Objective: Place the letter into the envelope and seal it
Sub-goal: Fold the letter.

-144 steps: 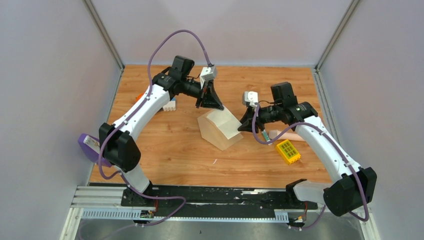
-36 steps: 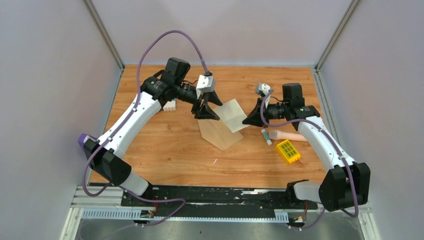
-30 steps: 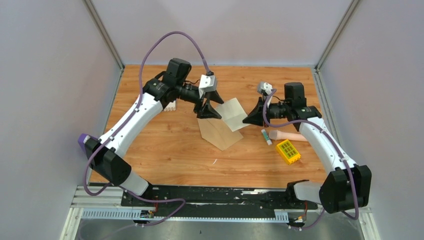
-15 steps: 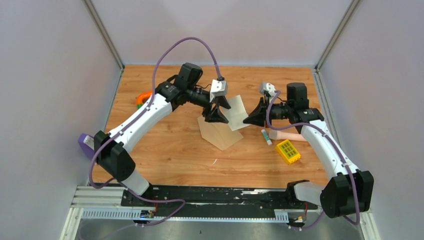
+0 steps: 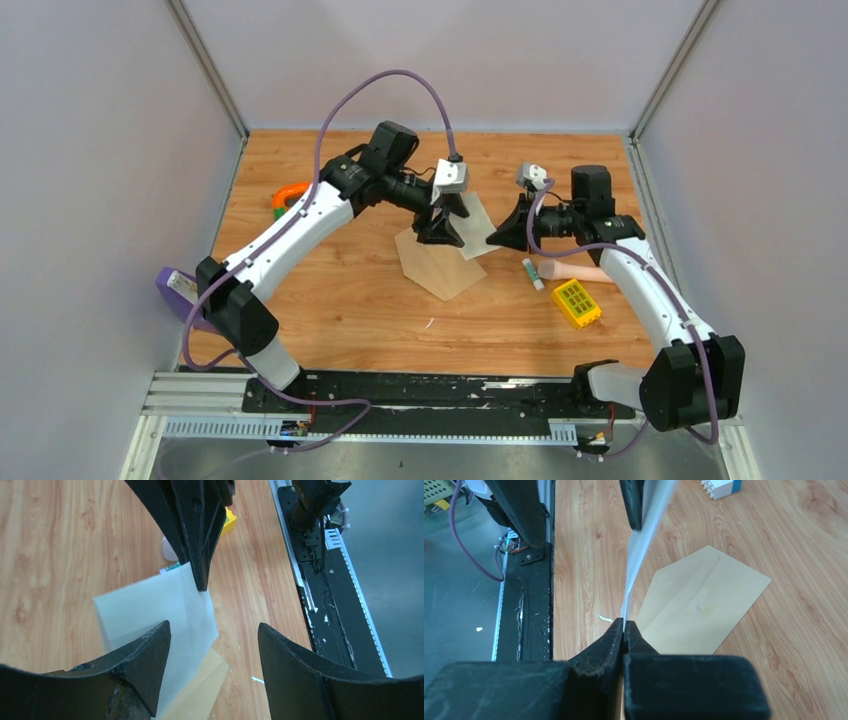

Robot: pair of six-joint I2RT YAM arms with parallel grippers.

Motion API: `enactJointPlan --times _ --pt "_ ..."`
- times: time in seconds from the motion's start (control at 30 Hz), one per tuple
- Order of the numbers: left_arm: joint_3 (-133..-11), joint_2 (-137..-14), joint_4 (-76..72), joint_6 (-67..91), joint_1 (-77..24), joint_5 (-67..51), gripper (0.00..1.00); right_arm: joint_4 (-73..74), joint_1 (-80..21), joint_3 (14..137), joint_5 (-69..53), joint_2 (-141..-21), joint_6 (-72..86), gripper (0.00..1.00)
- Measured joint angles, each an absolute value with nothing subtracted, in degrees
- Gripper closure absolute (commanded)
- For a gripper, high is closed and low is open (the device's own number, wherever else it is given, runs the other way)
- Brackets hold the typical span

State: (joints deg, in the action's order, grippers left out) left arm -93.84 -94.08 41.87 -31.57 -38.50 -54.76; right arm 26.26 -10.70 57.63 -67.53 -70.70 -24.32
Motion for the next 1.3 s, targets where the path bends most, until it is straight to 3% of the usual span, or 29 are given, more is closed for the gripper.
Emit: enactJointPlan --times 0.23,0.7,0.83,0.97,1.17,1.3 --pt "-99.3 -93.2 46.3 -34.5 -38.5 -51.6 0.29 26.1 -10.8 57.6 -64.8 -71.3 -24.6 1.00" --pt "-99.2 -91.7 46.1 -35.0 -37.3 -43.0 0.31 32.9 -12.6 57.6 -66.6 -70.7 -32.3 1.00" --pt "-99.2 -91.8 46.1 -35.1 -37.0 -43.8 0.41 34.8 -13.6 57.6 -66.5 -70.3 -34.8 1.00" --pt "-99.3 -92.9 47.2 -35.7 -37.0 -47.7 0.57 35.6 -14.7 57.6 -66.2 -68.9 -36.9 1.00" --pt "-99.9 -97.6 50.8 -37.4 -37.0 -54.4 0.98 36.7 -15.5 57.6 -65.8 -66.6 -39.8 1.00" --pt "-99.9 -99.2 52.9 -38.3 -36.9 -57.7 1.00 37.2 -15.8 57.4 -64.5 -65.7 -42.5 1.00"
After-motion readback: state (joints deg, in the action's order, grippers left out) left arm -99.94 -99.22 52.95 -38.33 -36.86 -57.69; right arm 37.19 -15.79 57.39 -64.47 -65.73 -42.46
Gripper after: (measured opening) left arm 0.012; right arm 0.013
